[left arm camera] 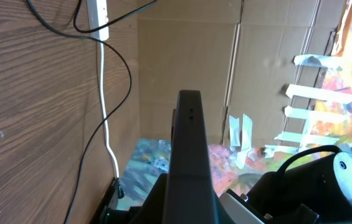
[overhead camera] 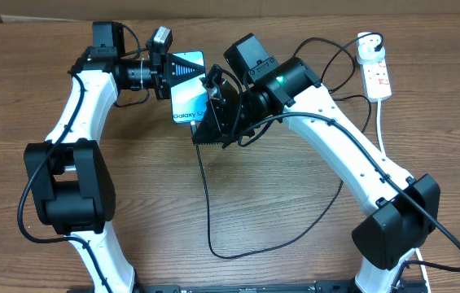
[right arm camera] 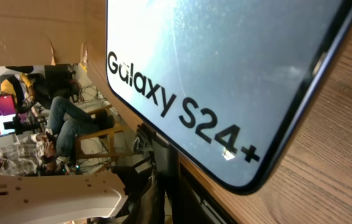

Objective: Plug charger to phone and switch on socket
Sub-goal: 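Push the USB-C tip into the phone's port with the right gripper, then open the right gripper and pull it back from the plugged cable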

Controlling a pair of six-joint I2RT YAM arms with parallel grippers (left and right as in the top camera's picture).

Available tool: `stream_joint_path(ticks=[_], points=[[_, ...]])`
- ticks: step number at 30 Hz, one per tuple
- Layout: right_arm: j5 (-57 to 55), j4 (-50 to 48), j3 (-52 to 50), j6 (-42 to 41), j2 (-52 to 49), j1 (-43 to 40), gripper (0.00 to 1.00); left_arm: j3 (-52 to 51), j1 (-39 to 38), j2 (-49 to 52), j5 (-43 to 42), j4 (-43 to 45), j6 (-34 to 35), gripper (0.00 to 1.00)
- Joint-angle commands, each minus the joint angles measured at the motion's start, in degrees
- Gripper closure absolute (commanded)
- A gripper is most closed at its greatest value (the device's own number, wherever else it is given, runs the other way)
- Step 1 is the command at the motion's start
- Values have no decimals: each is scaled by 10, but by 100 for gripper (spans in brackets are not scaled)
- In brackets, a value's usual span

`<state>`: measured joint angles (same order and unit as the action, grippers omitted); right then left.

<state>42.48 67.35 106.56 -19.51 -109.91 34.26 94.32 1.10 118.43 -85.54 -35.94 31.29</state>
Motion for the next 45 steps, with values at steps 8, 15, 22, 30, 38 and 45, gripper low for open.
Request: stream_joint_path(ticks=[8,15,22,30,38,45], points=[[-13,-28,14,-31,-3,-7,96,5,-4,-4,-24,0,-15,96],[-13,-37,14,-37,-3,-10,96,5,-4,-4,-26,0,-16,96],[-13,-56,14,-47,-3,-18,97,5,-4,-4,-26,-1,-17,96],[-14,-38,15,-29,-3,-18,76,5,-4,-4,-26,0,-17,96],[-26,-15,15,-12,-3,-22,63,5,-4,-4,-26,0,-16,96],[-26,5,19,16,19,-60,57,5,-4,-4,-16,0,-16,96]])
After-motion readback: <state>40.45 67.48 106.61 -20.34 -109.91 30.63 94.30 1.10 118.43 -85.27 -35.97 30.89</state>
